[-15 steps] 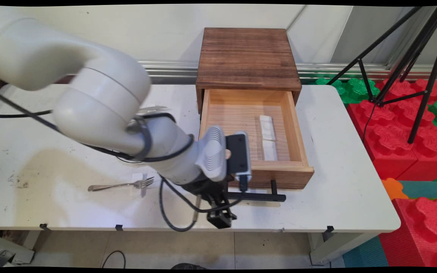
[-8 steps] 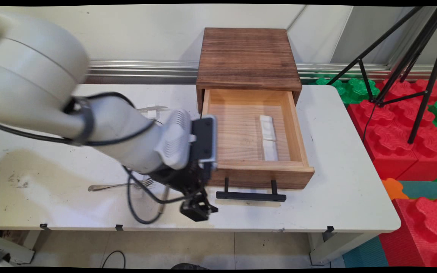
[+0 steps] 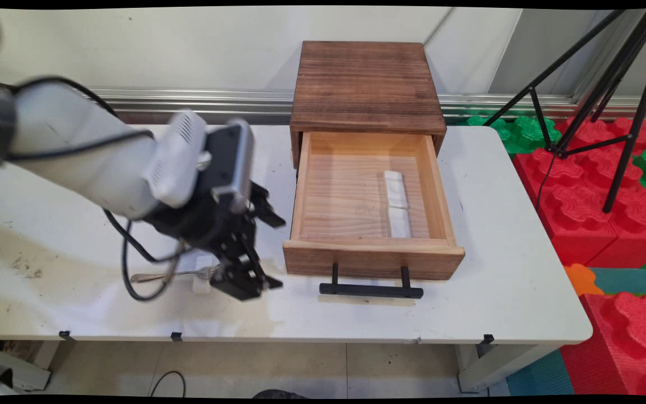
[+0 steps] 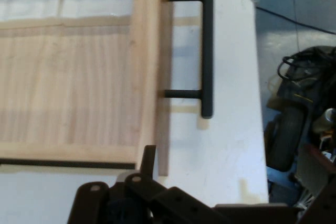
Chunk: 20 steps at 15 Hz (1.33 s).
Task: Pick up the knife from the left of the white plate
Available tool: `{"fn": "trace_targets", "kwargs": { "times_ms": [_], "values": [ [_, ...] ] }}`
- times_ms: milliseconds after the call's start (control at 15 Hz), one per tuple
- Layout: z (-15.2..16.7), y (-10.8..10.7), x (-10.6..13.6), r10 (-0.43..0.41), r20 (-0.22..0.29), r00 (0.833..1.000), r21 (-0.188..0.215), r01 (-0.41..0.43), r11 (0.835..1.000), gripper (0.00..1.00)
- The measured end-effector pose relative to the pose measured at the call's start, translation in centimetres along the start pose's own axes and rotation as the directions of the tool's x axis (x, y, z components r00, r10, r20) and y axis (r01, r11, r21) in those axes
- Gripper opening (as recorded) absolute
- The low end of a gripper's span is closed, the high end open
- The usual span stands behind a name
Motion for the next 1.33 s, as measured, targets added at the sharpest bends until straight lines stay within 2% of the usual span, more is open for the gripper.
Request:
{"fn": "trace_targets", "kwargs": {
  "times_ms": [267, 600, 933, 1333],
  "values": [
    [-2.5, -2.1, -1.2, -0.006, -0.010, 1.000, 0.012, 0.006, 1.000, 1.00],
    [-5.1, -6.4, -3.1, -0.014, 0.011, 1.000, 0.035, 0.014, 0.999, 1.00],
    [-6.1, -13.2, -5.8, -0.046, 0.067, 0.997, 0.081, 0.041, 0.996, 1.00],
    [-4.8, -21.1, -8.9, -0.071, 0.160, 0.985, 0.138, 0.048, 0.989, 1.00]
  ]
}}
